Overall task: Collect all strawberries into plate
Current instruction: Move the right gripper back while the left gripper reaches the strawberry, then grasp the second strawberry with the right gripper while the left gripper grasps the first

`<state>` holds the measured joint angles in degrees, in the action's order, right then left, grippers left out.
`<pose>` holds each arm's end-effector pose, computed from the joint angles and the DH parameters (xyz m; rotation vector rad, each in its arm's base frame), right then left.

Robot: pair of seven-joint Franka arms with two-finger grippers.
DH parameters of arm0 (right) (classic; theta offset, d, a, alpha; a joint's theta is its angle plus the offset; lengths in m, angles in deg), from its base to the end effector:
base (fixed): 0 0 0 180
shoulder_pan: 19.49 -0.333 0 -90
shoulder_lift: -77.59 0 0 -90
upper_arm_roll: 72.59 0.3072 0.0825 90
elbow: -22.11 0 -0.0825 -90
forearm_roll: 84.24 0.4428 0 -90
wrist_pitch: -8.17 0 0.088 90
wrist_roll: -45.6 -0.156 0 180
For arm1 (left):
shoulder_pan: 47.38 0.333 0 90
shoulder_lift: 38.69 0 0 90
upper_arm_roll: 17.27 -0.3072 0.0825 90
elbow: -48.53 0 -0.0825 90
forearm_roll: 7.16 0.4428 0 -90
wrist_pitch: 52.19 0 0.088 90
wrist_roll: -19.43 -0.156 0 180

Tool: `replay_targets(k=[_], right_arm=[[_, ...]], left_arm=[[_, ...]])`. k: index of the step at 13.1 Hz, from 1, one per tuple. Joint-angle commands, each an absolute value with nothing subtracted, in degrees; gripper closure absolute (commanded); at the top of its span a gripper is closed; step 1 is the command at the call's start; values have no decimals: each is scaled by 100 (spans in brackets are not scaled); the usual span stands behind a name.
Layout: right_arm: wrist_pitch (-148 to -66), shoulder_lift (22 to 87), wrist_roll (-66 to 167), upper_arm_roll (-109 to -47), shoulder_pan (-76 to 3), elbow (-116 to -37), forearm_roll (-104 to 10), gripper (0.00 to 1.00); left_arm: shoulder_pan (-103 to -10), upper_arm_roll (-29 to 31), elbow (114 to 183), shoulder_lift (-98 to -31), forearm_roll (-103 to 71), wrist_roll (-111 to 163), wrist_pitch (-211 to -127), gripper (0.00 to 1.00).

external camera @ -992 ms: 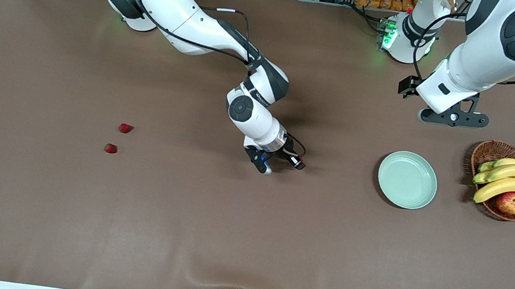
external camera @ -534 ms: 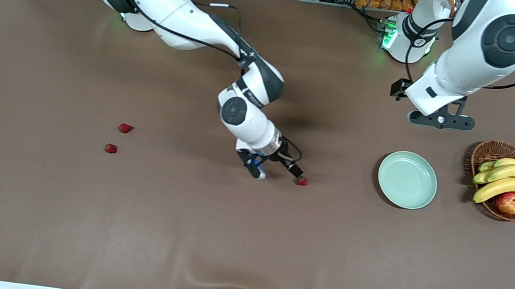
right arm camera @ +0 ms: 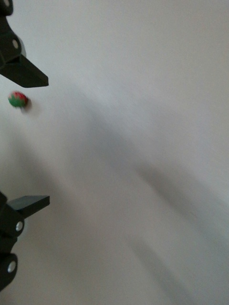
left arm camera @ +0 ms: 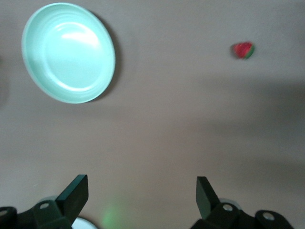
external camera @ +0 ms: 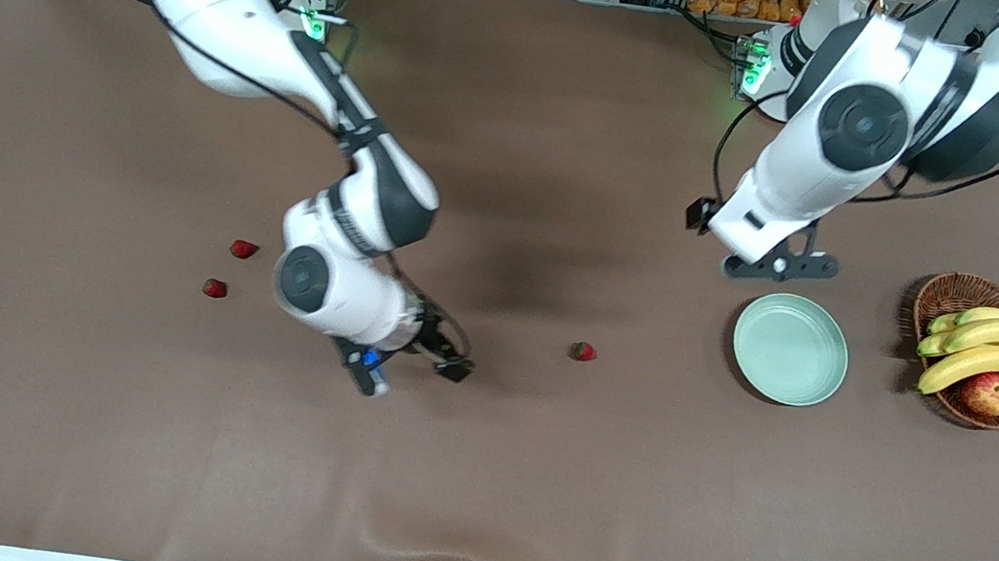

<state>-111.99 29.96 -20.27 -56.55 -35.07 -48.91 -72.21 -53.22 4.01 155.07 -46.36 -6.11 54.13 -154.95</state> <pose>0.7013 0.4007 0.2098 -2.6043 1.0914 0.3666 0.5503 -0.2758 0.3552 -3.0522 -0.1909 0.2753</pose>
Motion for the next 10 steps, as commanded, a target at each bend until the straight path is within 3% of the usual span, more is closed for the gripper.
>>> replay_targets(k=[1,5,10], right_arm=[[-10078,3618,-1174,-5597,-2831,-5084,-7386,0],[-8669,4005,785,-5589,-1653,-5188,-7860,0],[-8893,4261,2098,-5589,-825,-5847,-8678,0]], left_arm=[[-5563,409,15347,-5177,-112,6507,-15932,0],[-5687,409,14820,-6126,75,8749,-16230,0],[-5924,400,14697,-7111,513,11782,-17767,0]])
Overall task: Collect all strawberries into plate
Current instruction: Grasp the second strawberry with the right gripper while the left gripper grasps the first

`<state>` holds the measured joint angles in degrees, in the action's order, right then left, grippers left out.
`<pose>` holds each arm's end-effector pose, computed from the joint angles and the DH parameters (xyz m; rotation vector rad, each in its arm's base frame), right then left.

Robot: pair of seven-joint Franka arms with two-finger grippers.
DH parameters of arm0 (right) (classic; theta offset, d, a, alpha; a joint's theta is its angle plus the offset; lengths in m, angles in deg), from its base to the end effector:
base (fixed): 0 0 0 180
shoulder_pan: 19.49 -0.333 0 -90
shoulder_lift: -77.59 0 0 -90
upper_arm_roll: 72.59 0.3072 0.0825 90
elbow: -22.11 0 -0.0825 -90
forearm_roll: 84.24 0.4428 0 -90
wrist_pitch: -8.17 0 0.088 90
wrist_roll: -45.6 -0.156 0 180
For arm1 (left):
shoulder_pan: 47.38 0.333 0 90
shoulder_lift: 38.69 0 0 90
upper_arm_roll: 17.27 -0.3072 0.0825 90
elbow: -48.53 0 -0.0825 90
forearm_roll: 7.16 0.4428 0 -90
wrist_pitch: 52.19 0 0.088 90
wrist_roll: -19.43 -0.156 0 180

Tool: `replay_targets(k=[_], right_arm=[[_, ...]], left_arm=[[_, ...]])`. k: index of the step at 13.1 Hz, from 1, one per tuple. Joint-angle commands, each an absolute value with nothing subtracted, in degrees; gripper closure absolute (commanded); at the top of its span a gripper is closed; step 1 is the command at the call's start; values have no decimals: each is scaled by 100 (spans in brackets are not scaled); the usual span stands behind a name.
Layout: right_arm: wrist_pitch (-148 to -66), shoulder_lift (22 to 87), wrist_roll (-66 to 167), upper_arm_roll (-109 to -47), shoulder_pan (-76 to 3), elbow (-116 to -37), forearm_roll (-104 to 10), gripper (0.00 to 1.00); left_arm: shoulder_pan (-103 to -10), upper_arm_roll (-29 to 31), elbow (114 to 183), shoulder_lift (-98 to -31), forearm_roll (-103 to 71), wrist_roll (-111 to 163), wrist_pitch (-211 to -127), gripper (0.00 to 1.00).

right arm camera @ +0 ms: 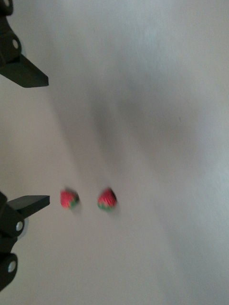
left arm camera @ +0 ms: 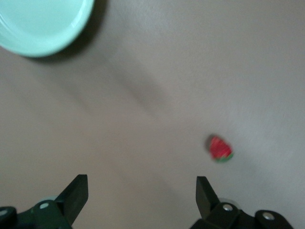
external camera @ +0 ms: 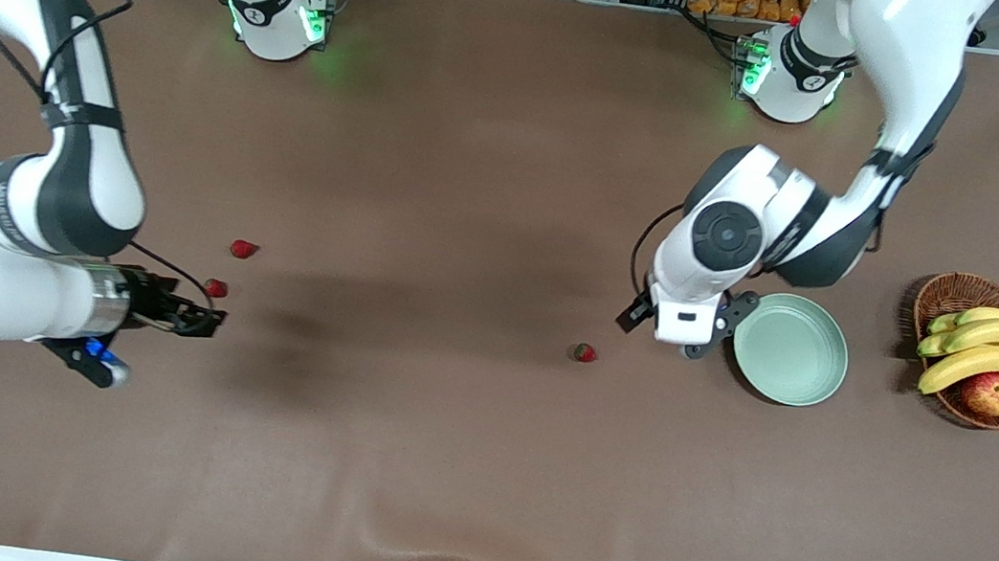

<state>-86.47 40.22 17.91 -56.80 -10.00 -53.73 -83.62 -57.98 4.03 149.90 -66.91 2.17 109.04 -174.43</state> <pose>0.7248 0.0529 0.2671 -2.9486 0.6050 0.5183 0.5904 -0.3454 0.2003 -2.7424 -1.4038 0.1226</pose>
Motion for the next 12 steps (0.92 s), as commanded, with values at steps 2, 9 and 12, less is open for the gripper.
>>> replay_targets(k=[2,9,12], right_arm=[[-9507,4235,2414,-5580,-623,-6251,-8994,0],[-11082,4016,3128,-5589,-288,-7219,-9031,31],[-11364,3936,3101,-5580,-306,-7553,-9022,31]], left_arm=[[-6143,392,14426,-7489,873,12617,-18146,0],[-6329,286,13932,-8149,1446,13588,-18455,5],[-6337,260,13932,-8307,1612,13684,-18456,7]])
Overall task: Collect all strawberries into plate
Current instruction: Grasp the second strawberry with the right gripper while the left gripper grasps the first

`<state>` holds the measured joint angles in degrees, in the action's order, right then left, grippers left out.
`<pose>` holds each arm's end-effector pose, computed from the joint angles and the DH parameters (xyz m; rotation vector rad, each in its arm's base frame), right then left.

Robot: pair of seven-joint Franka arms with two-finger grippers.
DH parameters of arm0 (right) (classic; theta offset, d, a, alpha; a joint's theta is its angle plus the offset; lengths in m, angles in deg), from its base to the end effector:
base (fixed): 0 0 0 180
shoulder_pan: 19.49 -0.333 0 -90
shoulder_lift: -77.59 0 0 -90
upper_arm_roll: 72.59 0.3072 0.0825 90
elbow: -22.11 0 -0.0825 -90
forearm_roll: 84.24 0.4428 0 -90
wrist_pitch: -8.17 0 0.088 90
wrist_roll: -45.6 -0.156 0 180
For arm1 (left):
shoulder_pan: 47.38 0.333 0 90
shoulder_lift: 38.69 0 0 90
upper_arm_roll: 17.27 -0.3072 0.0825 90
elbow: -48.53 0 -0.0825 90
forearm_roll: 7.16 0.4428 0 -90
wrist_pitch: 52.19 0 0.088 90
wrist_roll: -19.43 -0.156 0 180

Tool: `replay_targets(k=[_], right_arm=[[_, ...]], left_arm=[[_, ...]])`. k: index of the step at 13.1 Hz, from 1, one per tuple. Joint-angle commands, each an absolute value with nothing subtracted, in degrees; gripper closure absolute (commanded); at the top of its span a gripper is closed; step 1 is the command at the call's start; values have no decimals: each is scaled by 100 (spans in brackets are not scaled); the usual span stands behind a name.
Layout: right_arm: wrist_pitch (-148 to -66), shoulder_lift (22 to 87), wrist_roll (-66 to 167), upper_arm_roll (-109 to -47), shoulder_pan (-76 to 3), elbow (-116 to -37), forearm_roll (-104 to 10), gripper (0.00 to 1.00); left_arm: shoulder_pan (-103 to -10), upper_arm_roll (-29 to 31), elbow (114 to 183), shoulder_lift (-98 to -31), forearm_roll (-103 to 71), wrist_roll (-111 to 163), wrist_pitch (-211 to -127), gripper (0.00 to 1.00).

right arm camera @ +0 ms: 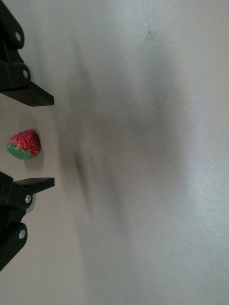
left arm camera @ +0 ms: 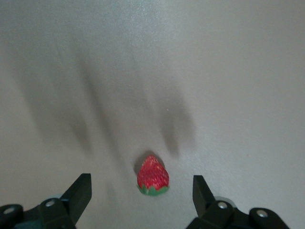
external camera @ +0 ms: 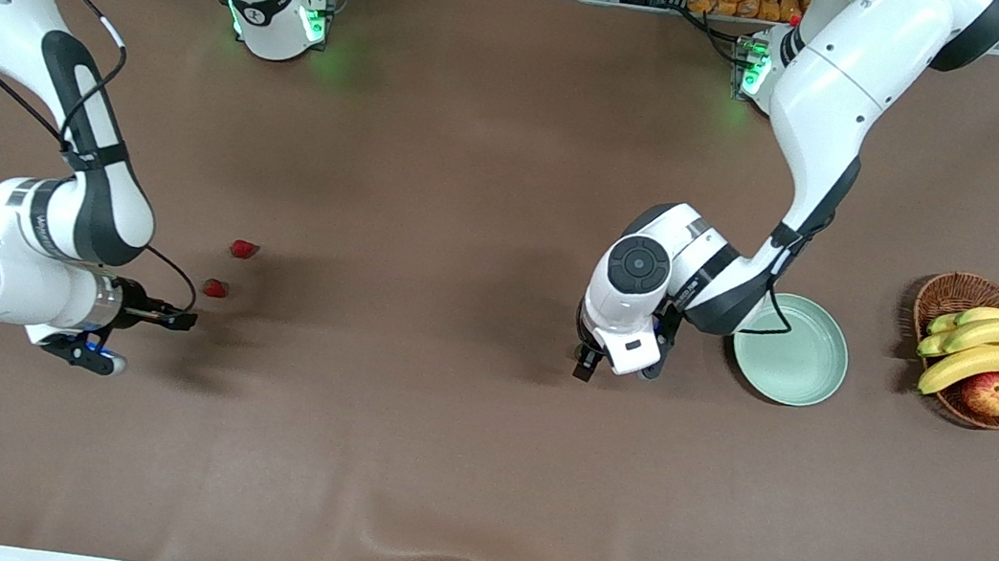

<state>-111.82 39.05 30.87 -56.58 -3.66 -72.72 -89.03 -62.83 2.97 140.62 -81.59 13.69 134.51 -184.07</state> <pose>0.6890 -0.0090 0.1209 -3.0180 0.3709 0.3339 0.6126 -0.3991 0.1137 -2.5645 -1.8093 -0.0506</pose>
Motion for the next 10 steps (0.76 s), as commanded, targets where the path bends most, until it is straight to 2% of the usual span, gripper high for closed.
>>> replay_targets(k=[1,6,8,9,10], right_arm=[[-11373,3936,3101,-5580,-323,-7675,-9013,33],[-11294,3954,3084,-5571,-306,-7896,-8969,39],[-11294,3954,3066,-5571,-332,-7905,-8969,46],[-11294,3945,3057,-5571,-341,-7914,-8969,49],[-11294,3936,3066,-5571,-341,-7923,-8969,56]], left_arm=[[-6346,260,13932,-8325,1691,13789,-18464,8],[-6425,251,13932,-8448,1780,13834,-18613,15],[-6417,242,13932,-8501,1780,13852,-18640,35],[-6417,242,13932,-8519,1780,13904,-18649,41],[-6425,190,13932,-8527,1797,13948,-18666,46]])
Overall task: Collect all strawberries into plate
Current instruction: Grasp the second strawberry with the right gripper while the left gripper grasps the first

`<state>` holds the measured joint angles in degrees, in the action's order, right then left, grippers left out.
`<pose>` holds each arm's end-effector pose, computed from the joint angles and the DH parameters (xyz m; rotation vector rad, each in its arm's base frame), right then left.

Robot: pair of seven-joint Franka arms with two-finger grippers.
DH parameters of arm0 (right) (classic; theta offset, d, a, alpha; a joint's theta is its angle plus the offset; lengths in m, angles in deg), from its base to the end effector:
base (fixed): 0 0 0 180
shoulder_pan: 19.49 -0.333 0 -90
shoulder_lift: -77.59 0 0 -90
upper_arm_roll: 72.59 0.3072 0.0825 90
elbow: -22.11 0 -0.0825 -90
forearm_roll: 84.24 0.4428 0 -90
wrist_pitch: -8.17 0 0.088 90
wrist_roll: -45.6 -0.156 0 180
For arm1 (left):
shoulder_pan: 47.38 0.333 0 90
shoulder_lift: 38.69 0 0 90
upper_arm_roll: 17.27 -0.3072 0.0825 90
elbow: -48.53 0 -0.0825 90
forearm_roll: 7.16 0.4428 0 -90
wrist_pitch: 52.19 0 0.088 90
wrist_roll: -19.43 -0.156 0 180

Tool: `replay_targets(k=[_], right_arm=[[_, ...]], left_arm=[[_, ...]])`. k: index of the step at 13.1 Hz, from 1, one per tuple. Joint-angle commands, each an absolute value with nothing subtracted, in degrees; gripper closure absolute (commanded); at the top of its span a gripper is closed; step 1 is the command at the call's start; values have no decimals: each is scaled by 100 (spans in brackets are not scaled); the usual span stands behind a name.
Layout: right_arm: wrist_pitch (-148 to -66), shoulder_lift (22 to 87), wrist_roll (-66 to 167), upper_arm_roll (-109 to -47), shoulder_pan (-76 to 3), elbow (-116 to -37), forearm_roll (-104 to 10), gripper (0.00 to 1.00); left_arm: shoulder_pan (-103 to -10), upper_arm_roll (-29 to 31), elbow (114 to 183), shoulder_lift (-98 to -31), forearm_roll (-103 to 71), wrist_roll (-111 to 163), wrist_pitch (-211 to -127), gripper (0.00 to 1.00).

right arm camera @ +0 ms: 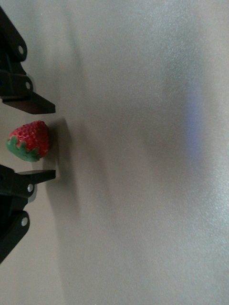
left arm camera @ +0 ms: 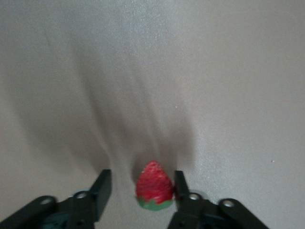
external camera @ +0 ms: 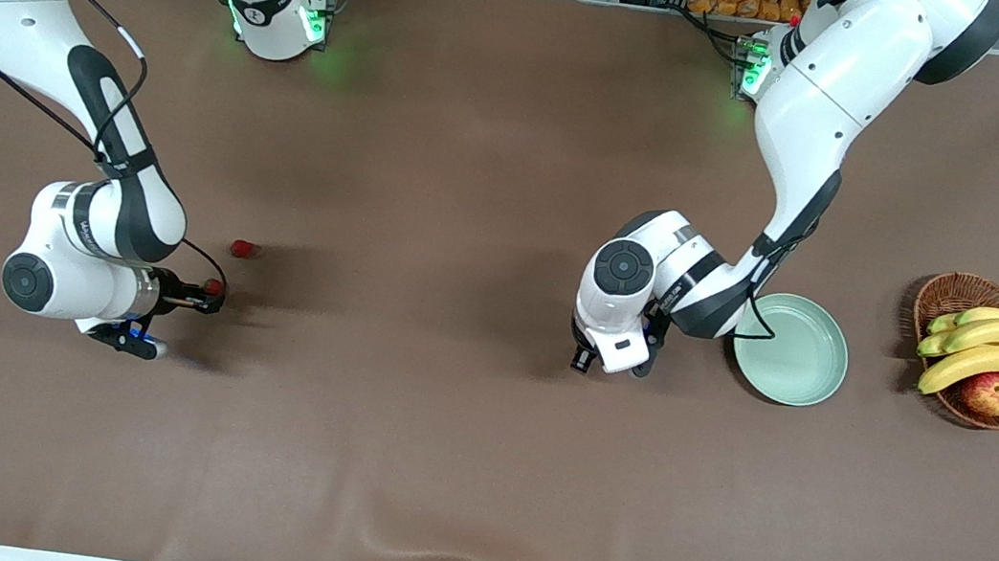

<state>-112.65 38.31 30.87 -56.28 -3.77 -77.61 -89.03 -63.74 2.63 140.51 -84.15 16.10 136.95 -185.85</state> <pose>0.6527 0.0047 0.0788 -3.0055 0.3449 0.4593 0.6039 -0.4046 0.0854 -2.5552 -1.8057 -0.0682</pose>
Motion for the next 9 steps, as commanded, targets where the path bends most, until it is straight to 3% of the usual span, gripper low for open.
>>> replay_targets(k=[1,3,4,9], right_arm=[[-11294,3936,3084,-5571,-315,-7923,-8969,70],[-11225,3936,3092,-5571,-358,-7914,-8969,94],[-11189,3936,3075,-5562,-359,-7896,-8960,99],[-10496,3962,3057,-5527,-490,-7072,-8505,100]], left_arm=[[-6425,172,13932,-8528,1806,13957,-18675,55],[-6390,172,13923,-8501,1815,13957,-18684,91],[-6321,172,13940,-8458,1824,13940,-18675,100],[-6023,242,14405,-7765,1824,13730,-18238,100]])
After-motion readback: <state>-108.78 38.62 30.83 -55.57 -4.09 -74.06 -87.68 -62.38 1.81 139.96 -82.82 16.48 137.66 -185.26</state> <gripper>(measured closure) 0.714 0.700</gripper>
